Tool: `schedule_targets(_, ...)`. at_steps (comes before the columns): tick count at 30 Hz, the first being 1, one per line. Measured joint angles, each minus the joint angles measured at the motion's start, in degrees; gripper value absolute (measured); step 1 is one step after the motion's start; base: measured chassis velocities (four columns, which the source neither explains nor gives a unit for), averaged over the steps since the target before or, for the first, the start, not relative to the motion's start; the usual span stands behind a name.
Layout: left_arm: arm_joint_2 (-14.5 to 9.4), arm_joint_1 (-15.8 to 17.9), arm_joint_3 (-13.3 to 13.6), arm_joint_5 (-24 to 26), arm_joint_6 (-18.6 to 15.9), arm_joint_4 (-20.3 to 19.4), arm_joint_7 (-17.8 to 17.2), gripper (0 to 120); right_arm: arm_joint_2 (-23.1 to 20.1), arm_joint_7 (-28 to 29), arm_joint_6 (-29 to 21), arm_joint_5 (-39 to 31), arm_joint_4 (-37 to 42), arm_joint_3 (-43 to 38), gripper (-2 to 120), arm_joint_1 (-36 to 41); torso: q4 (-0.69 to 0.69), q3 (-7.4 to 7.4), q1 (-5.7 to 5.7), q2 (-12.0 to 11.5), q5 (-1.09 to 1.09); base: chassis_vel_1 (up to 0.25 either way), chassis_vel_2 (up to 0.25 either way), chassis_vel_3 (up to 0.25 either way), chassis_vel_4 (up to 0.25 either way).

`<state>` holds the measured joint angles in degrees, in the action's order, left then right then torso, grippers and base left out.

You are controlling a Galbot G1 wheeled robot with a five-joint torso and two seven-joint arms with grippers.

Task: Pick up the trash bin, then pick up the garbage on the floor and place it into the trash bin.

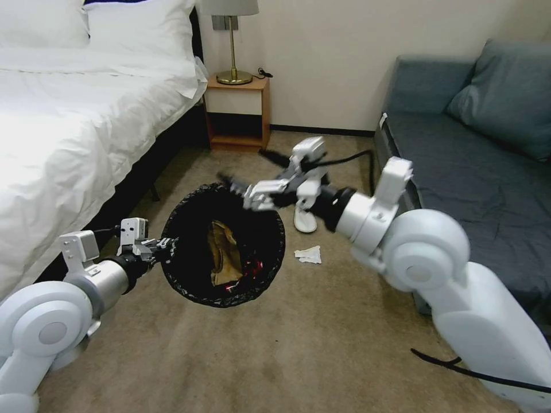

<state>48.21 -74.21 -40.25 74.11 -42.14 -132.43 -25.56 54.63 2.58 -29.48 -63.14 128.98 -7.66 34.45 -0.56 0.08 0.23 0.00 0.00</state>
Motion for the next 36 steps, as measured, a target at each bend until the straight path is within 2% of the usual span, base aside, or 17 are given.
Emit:
schedule_targets(2,0.2,-0.2,-0.2,-1.4,0.0,0.4,0.6,3,-1.5,-0.1,0.1,-0.3,0.6,-5.6,100,3.1,-0.01,0.00,0.00,0.0,0.00,0.000,0.000,0.000,0.000)
schedule_targets(3,0.2,-0.2,-0.2,-1.4,0.0,0.4,0.6,3,-1.5,-0.1,0.1,-0.3,0.6,-5.6,100,3.1,-0.01,0.00,0.00,0.0,0.00,0.000,0.000,0.000,0.000)
schedule_targets(5,0.7,-0.7,-0.6,-2.4,0.0,0.6,1.0,3,-3.7,-0.5,0.4,0.7,1.2,-12.7,100,9.3,0.00,0.00,0.00,0.0,0.01,0.000,0.000,0.000,0.000)
schedule_targets(9,1.5,-0.7,-0.9,-2.6,0.0,0.8,1.0,3,-4.5,-0.1,1.6,4.1,1.6,-15.9,100,15.4,-0.01,0.00,0.00,0.0,0.01,0.000,0.000,0.000,0.000)
schedule_targets(11,2.3,-0.7,-1.3,-4.0,0.0,1.7,0.9,3,-3.6,0.1,3.2,10.6,2.4,-19.3,100,24.3,-0.01,0.00,0.00,0.0,0.00,0.000,0.000,0.000,0.000)
schedule_targets(12,2.3,-0.7,-1.3,-4.0,0.0,1.7,0.9,3,-3.6,0.1,3.2,10.6,2.4,-19.3,100,24.3,-0.01,0.00,0.00,0.0,0.00,0.000,0.000,0.000,0.000)
schedule_targets(14,2.7,-0.7,-1.9,-5.2,0.0,2.0,1.0,3,-1.9,-0.2,5.0,17.9,2.7,-20.9,100,31.4,-0.02,-0.01,0.00,0.0,0.00,0.000,0.000,0.000,0.000)
schedule_targets(15,2.7,-0.7,-1.9,-5.2,0.0,2.0,1.0,3,-1.9,-0.2,5.0,17.9,2.7,-20.9,100,31.4,-0.02,-0.01,0.00,0.0,0.00,0.000,0.000,0.000,0.000)
schedule_targets(17,3.7,-1.3,-3.1,-6.3,0.0,1.5,0.7,3,1.4,-1.5,6.8,26.3,2.2,-21.0,100,37.8,-0.02,-0.01,-0.01,0.0,0.00,0.000,0.000,0.000,0.000)
schedule_targets(18,3.7,-1.3,-3.1,-6.3,0.0,1.5,0.7,3,1.4,-1.5,6.8,26.3,2.2,-21.0,100,37.8,-0.02,-0.01,-0.01,0.0,0.00,0.000,0.000,0.000,0.000)
schedule_targets(19,4.4,-1.4,-3.3,-7.0,0.0,1.0,0.5,3,3.8,-1.9,9.4,30.2,1.4,-20.7,100,40.3,-0.01,-0.01,0.00,0.0,0.00,0.000,0.000,0.000,0.000)
schedule_targets(20,4.4,-1.4,-3.3,-7.0,0.0,1.0,0.5,3,3.8,-1.9,9.4,30.2,1.4,-20.7,100,40.3,-0.01,-0.01,0.00,0.0,0.00,0.000,0.000,0.000,0.000)
schedule_targets(23,5.1,-2.2,-3.2,-9.2,0.0,-0.3,0.3,3,7.4,-2.4,13.5,35.7,0.3,-20.5,100,43.7,-0.01,-0.01,0.00,0.0,0.00,0.000,0.000,0.000,0.000)
schedule_targets(27,5.8,-2.9,-3.2,-9.6,0.0,-1.4,-0.7,3,8.3,-2.2,14.9,37.3,0.4,-20.8,100,45.4,0.00,-0.01,-0.01,0.0,-0.01,0.000,0.000,0.000,0.000)
schedule_targets(31,7.8,-2.7,-3.3,-9.6,0.0,-2.1,-2.1,3,10.8,-2.5,16.3,40.6,0.3,-21.2,100,47.3,-0.01,-0.01,0.00,0.0,-0.02,0.000,0.000,0.000,0.000)
schedule_targets(36,8.5,-2.0,-4.0,-9.7,0.0,-2.1,-3.6,3,12.1,-3.0,16.6,41.7,0.0,-21.0,100,47.4,0.00,0.00,0.00,0.0,-0.01,0.000,0.000,0.000,0.000)
